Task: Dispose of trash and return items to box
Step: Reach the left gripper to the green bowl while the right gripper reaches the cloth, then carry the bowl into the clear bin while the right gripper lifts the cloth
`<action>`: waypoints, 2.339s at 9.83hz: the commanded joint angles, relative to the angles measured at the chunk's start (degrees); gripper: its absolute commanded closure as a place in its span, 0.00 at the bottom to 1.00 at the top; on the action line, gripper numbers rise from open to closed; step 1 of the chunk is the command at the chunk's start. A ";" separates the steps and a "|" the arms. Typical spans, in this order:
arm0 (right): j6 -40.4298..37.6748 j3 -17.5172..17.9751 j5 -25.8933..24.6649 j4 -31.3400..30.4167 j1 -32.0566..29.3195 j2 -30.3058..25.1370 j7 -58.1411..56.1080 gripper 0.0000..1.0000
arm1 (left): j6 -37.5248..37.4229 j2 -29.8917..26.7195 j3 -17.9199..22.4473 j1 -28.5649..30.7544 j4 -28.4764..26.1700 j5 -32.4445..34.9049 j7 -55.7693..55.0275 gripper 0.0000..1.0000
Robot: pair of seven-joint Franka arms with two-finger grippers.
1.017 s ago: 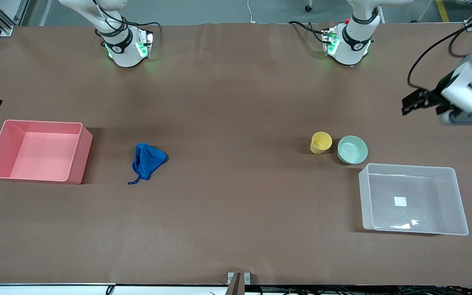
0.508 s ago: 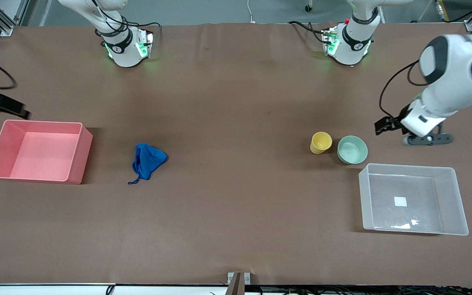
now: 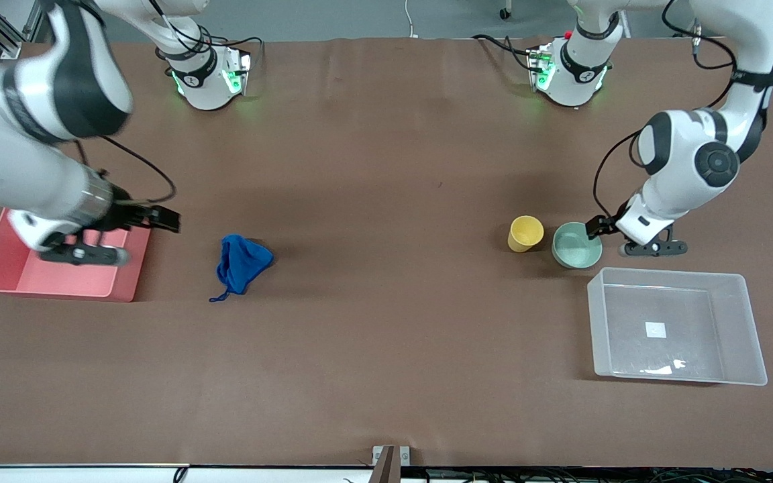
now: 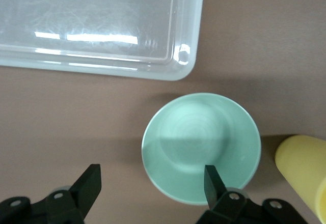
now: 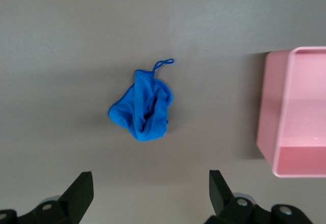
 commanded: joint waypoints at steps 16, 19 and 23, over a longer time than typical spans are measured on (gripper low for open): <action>30.61 0.76 -2.99 -21.71 4.73 7.59 7.53 1.00 | -20.29 -5.02 5.46 -0.35 15.42 -0.92 5.09 1.00; 1.98 0.32 -2.90 -4.70 1.75 0.82 7.71 1.00 | -20.46 10.44 7.58 0.00 33.44 -1.10 5.97 1.00; -6.36 -16.06 -2.99 0.89 1.13 -3.24 -14.78 1.00 | -22.47 25.04 15.74 0.00 47.44 -10.75 14.82 1.00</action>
